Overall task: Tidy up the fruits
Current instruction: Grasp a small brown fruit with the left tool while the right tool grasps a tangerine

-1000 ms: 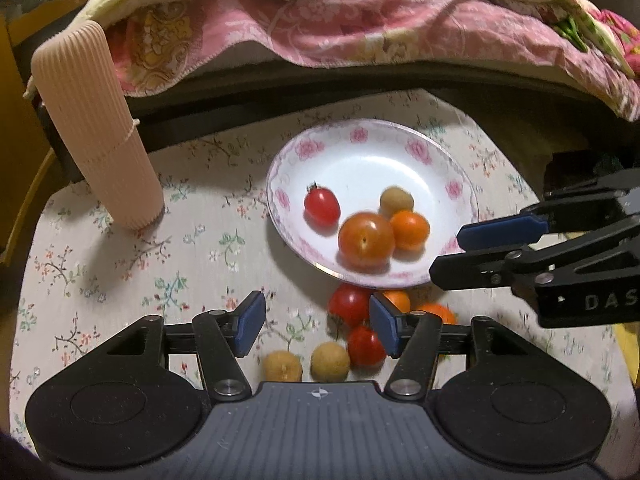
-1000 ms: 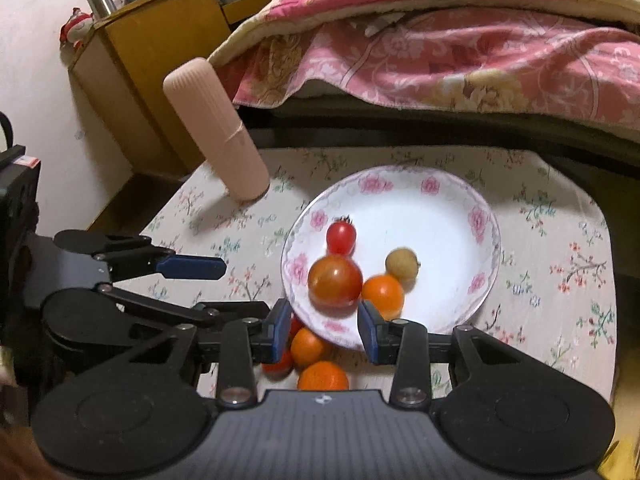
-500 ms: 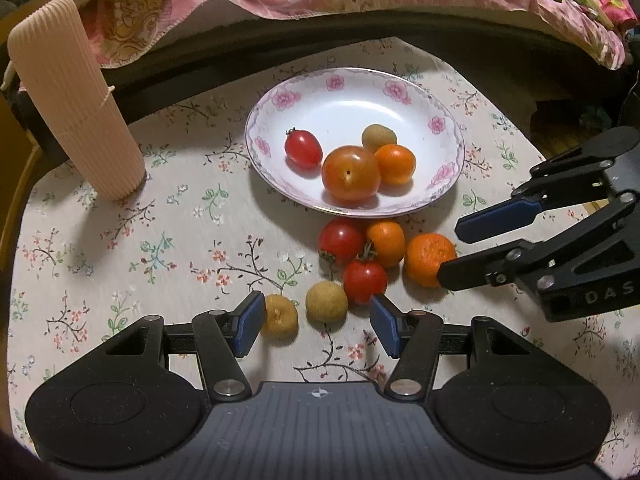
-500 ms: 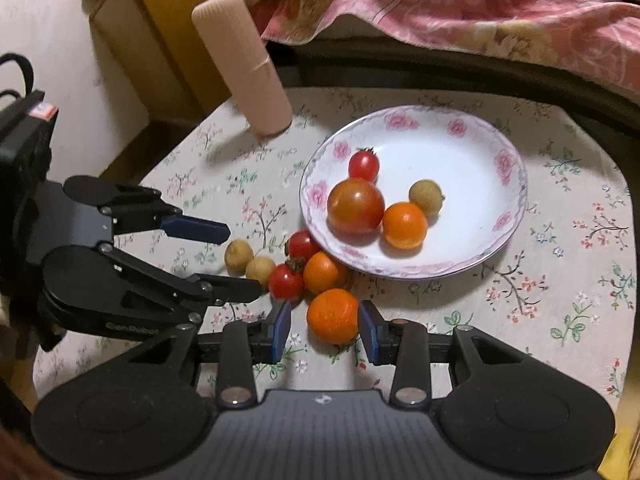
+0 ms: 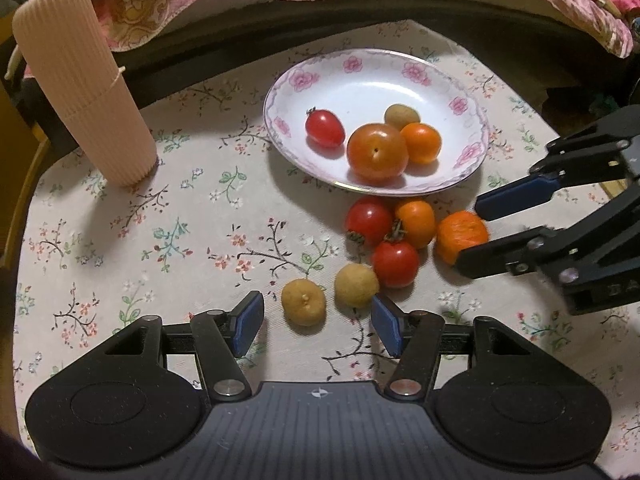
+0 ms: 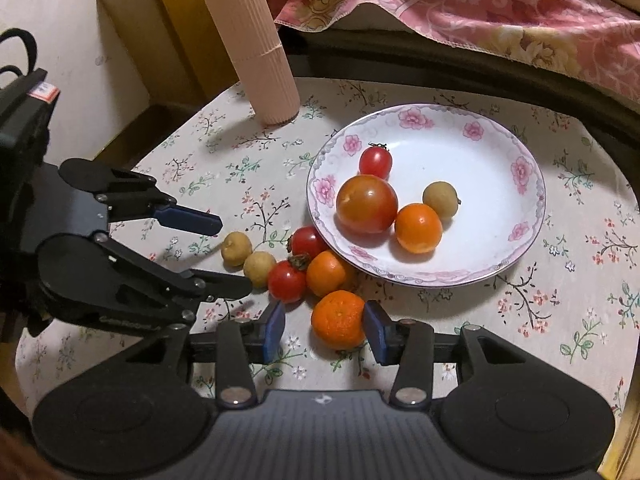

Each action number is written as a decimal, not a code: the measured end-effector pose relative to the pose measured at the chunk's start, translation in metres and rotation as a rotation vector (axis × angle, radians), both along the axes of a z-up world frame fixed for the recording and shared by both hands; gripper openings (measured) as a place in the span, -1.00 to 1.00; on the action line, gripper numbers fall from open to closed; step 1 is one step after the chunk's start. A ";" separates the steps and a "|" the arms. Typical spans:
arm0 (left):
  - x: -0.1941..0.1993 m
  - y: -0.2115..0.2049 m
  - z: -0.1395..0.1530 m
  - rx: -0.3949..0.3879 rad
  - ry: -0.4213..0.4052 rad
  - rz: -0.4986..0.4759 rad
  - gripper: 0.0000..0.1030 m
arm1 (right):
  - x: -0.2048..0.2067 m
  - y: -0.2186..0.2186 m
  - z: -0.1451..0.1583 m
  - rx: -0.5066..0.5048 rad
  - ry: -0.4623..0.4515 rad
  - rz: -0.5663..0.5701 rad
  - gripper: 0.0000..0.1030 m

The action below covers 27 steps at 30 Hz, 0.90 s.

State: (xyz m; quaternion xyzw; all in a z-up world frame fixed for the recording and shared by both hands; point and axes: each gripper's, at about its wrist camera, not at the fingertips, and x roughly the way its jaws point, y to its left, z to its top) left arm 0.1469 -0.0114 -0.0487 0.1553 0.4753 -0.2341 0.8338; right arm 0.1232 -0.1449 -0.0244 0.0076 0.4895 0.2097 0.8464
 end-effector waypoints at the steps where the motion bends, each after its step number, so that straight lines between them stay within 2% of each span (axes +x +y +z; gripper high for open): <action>1: 0.001 0.000 -0.001 -0.006 0.004 -0.003 0.34 | 0.000 -0.001 0.000 -0.002 0.003 0.000 -0.16; 4: 0.000 -0.003 -0.002 -0.007 -0.017 -0.023 0.34 | -0.001 -0.002 -0.001 0.004 0.006 0.002 -0.16; 7: 0.002 -0.004 -0.006 -0.014 -0.003 -0.033 0.34 | -0.001 -0.002 -0.001 0.003 0.009 0.006 -0.16; 11: 0.001 -0.005 -0.010 -0.007 0.004 -0.047 0.17 | -0.001 -0.003 -0.004 0.000 0.015 0.009 -0.16; 22: -0.002 -0.004 -0.007 0.014 -0.006 -0.076 -0.08 | 0.002 -0.003 -0.014 -0.005 0.035 0.009 -0.16; 27: -0.001 -0.003 -0.008 0.013 -0.004 -0.083 -0.06 | 0.003 -0.001 -0.014 -0.012 0.029 0.012 -0.16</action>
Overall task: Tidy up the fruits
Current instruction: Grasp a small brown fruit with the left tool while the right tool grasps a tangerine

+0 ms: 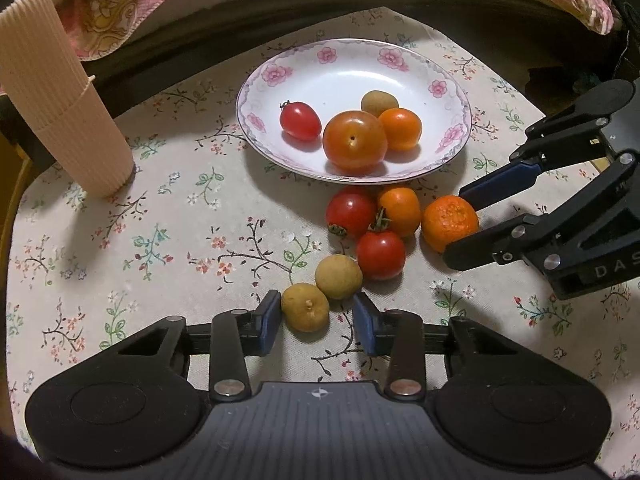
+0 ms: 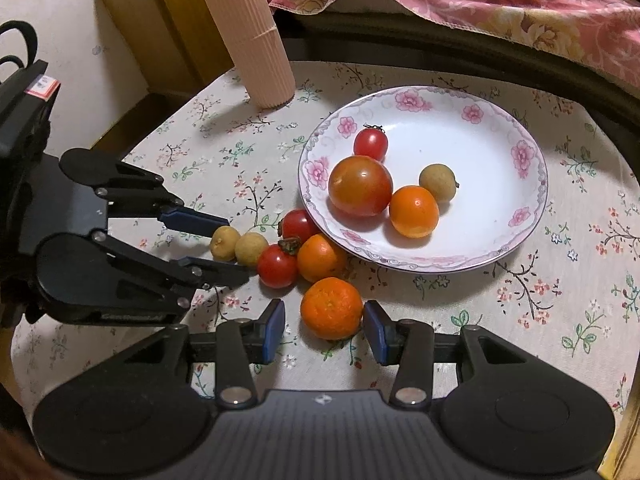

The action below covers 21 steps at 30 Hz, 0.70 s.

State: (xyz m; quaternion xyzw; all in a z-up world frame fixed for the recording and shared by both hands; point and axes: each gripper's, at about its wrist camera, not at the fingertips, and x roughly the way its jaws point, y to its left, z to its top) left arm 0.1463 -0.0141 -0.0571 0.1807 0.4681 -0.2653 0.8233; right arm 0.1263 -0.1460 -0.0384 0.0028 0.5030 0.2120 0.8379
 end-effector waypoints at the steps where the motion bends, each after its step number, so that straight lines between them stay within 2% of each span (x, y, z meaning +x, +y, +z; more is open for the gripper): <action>1: 0.001 0.000 -0.001 -0.001 0.001 0.000 -0.04 | 0.000 0.000 0.000 0.001 0.000 0.000 -0.16; 7: 0.001 0.000 -0.001 -0.006 -0.006 0.004 -0.01 | 0.000 0.001 -0.001 -0.008 0.002 0.012 -0.15; 12: -0.003 -0.001 0.000 0.008 -0.009 -0.007 -0.09 | -0.001 0.001 -0.001 -0.005 0.010 0.022 -0.15; 17: -0.008 -0.001 0.002 0.020 0.001 -0.003 -0.29 | -0.001 0.001 -0.003 -0.010 0.010 0.022 -0.15; 21: -0.011 -0.002 0.003 0.020 0.008 -0.006 -0.34 | 0.000 0.002 -0.002 -0.012 0.005 0.028 -0.15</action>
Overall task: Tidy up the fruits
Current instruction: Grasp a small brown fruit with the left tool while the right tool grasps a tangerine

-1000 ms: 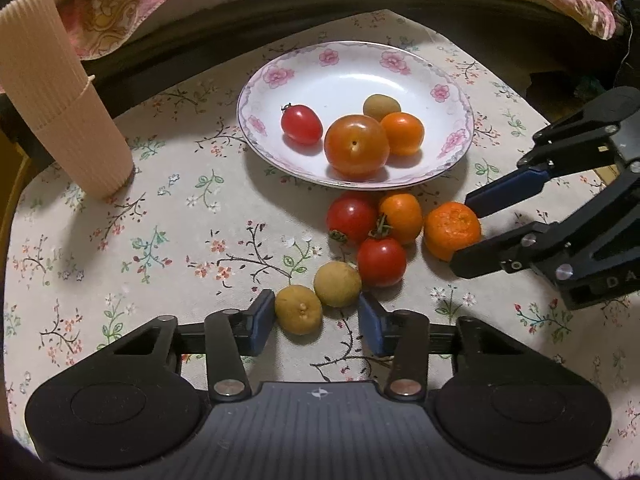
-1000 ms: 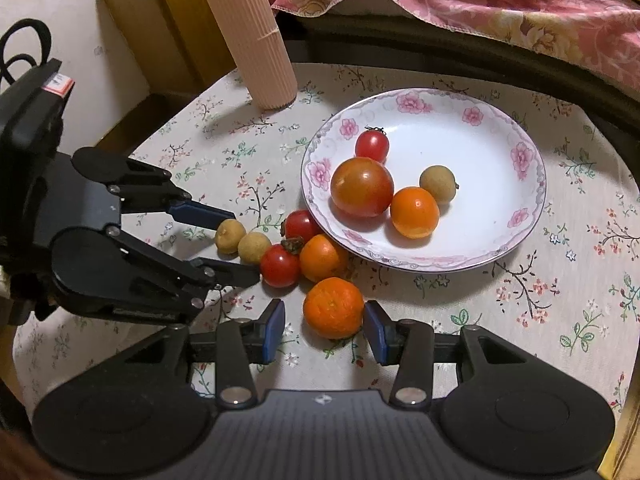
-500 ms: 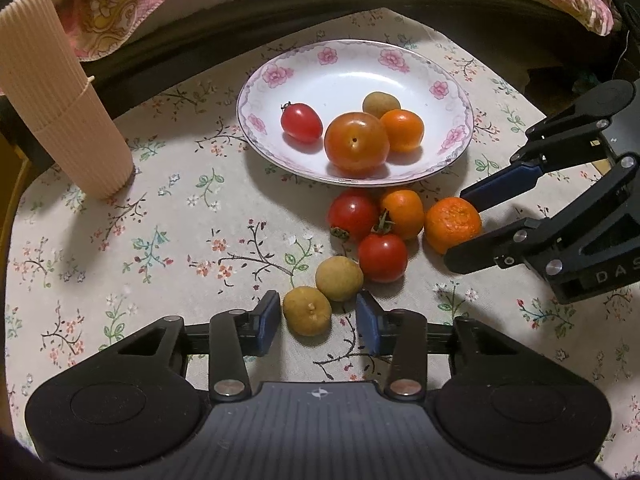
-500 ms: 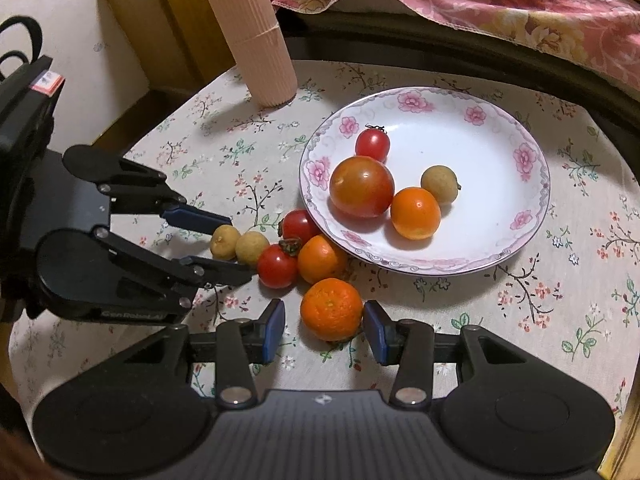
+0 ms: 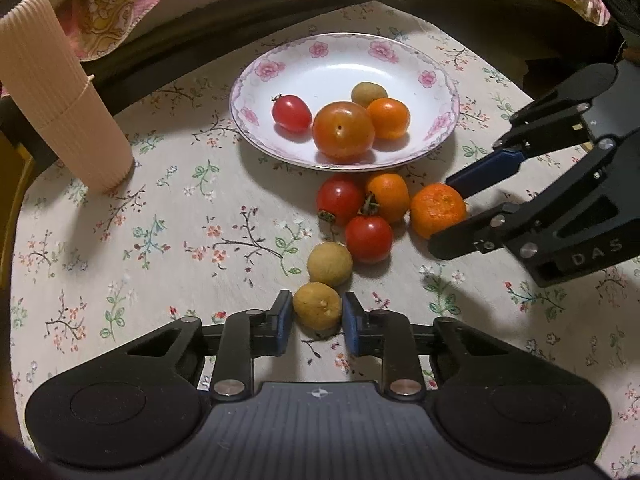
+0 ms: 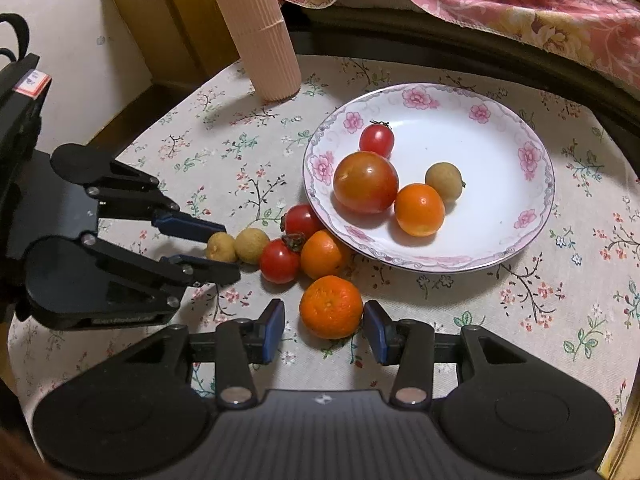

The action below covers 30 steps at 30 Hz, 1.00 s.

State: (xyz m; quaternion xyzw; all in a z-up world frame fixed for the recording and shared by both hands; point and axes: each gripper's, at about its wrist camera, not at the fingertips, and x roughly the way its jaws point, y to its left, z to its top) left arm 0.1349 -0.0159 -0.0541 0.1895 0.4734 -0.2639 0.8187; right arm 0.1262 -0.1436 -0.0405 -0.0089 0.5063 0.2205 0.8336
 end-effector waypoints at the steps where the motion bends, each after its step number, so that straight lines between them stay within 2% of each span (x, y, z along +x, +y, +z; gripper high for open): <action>1: -0.001 0.000 0.000 -0.004 0.004 0.000 -0.34 | 0.000 0.001 0.000 -0.003 -0.001 0.002 -0.15; 11: -0.008 0.002 0.001 -0.009 0.024 0.006 -0.30 | -0.001 0.001 0.004 0.009 0.007 0.016 -0.13; 13: -0.008 0.001 0.001 -0.010 0.024 0.004 -0.28 | -0.002 0.001 0.004 0.014 0.004 0.021 -0.09; 15: -0.007 0.002 0.001 -0.013 0.024 0.002 -0.28 | -0.003 0.003 0.003 0.013 0.006 0.028 0.03; 21: -0.007 0.003 0.000 -0.018 0.023 -0.003 -0.26 | -0.001 0.006 0.000 -0.008 -0.007 0.028 0.04; 25: -0.007 0.004 0.000 -0.012 0.015 0.003 -0.09 | 0.002 0.008 -0.004 -0.016 0.004 0.026 0.04; 30: -0.008 0.003 -0.001 -0.007 0.007 0.005 -0.07 | 0.002 0.009 -0.005 -0.022 -0.008 0.026 0.04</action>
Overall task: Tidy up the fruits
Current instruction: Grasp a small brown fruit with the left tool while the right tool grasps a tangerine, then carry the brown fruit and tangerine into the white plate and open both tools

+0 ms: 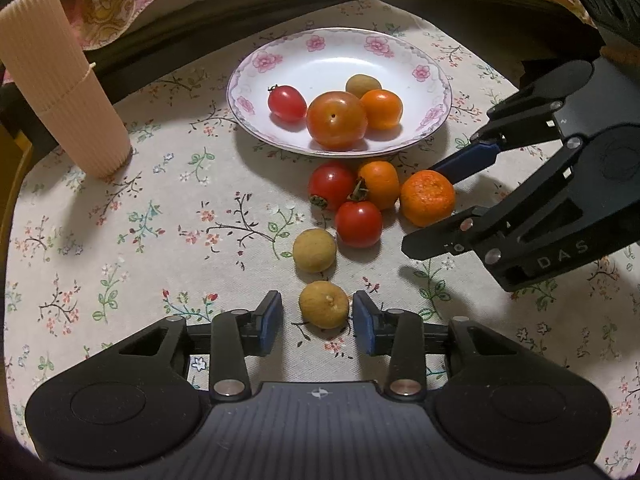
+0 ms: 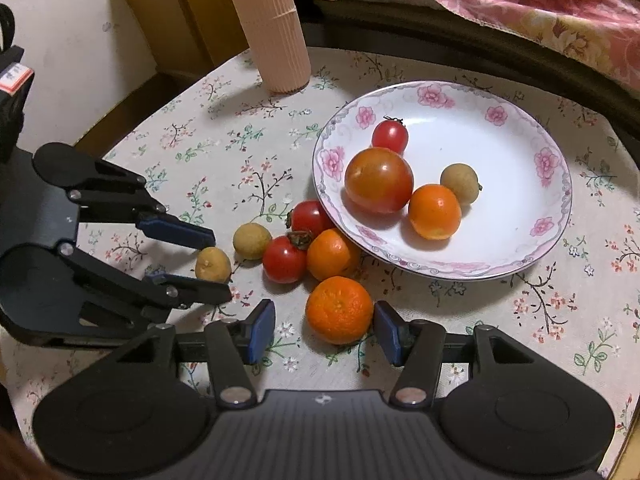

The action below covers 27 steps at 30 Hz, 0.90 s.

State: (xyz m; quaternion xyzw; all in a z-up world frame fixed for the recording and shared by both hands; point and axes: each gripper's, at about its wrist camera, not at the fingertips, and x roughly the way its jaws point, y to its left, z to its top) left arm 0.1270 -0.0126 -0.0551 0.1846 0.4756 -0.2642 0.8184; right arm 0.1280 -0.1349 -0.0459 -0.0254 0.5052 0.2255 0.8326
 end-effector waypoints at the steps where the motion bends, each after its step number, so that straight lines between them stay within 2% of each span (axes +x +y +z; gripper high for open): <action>1: 0.000 0.000 0.000 0.001 -0.002 0.001 -0.07 | 0.000 0.000 0.000 -0.004 -0.002 0.002 0.04; 5: -0.003 -0.003 0.000 0.008 -0.010 0.004 -0.13 | 0.003 0.004 -0.002 -0.025 0.007 -0.003 -0.01; 9: -0.004 -0.004 0.000 0.005 -0.009 0.012 -0.25 | 0.005 0.003 -0.001 -0.054 0.006 -0.022 -0.29; 12: -0.006 -0.008 0.002 0.024 -0.018 0.013 -0.32 | 0.004 0.005 0.001 -0.060 0.013 -0.018 -0.30; 19: -0.015 -0.008 0.008 0.046 -0.026 0.043 -0.34 | -0.010 0.007 0.013 -0.054 -0.011 -0.013 -0.30; 27: -0.008 -0.013 0.033 -0.018 -0.068 0.071 -0.34 | -0.014 -0.006 0.040 -0.033 -0.049 -0.082 -0.30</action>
